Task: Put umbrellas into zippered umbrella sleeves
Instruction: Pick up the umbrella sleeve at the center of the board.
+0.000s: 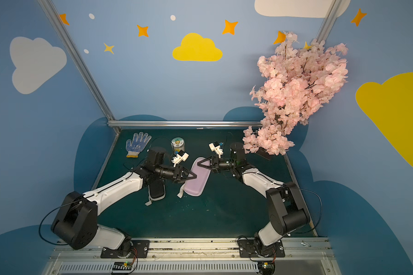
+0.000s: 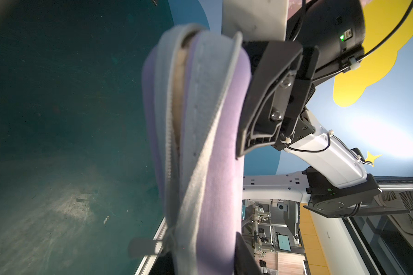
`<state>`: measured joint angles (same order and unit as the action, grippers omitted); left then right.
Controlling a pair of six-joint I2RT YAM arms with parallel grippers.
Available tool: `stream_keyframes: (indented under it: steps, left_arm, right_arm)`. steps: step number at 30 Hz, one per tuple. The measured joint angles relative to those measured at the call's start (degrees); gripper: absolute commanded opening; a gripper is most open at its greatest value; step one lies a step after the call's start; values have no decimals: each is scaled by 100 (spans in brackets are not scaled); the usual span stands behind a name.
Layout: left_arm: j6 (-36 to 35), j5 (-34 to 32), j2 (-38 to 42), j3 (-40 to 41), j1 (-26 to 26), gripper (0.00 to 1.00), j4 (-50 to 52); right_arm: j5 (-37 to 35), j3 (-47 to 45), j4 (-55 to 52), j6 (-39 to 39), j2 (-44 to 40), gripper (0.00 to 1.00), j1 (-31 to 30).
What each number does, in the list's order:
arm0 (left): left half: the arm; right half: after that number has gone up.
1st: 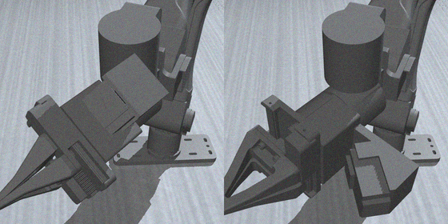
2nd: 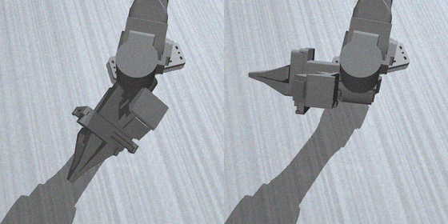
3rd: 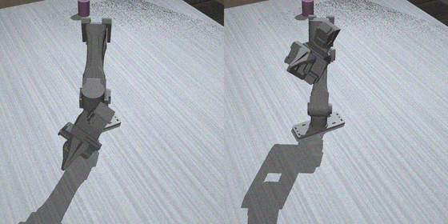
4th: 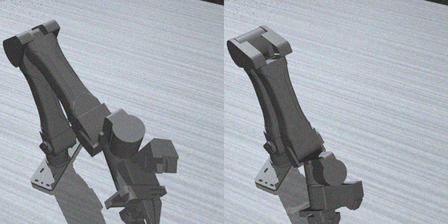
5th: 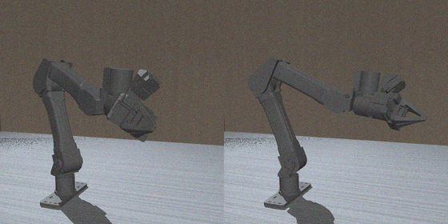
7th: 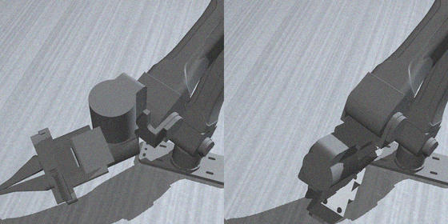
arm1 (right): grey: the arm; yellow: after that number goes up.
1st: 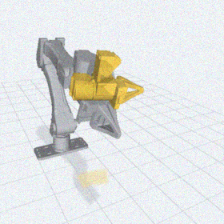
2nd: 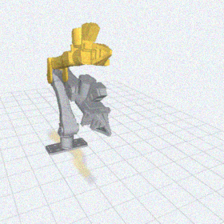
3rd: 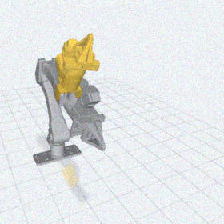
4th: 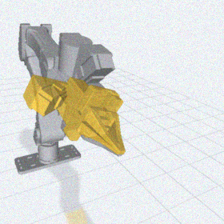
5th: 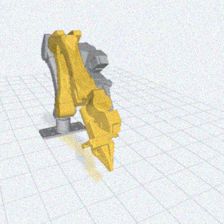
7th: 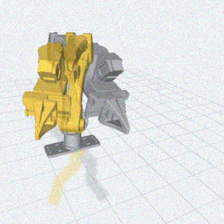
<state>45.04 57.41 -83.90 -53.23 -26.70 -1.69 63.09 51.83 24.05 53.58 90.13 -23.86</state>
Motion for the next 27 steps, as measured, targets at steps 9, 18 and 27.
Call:
stream_keyframes:
  steps: [9, 18, 27]
  left_arm:
    - [98, 85, 474, 280, 404, 78, -470]
    - [435, -243, 531, 614, 105, 77, -1390]
    - [492, -678, 570, 693, 35, 31, -1939]
  right_arm:
    - [-420, -256, 1322, 323, 2, 12, -22]
    - [-1095, -422, 2938, 1019, 9, 12, -125]
    - [-1493, -579, 3801, 1604, 109, 22, -240]
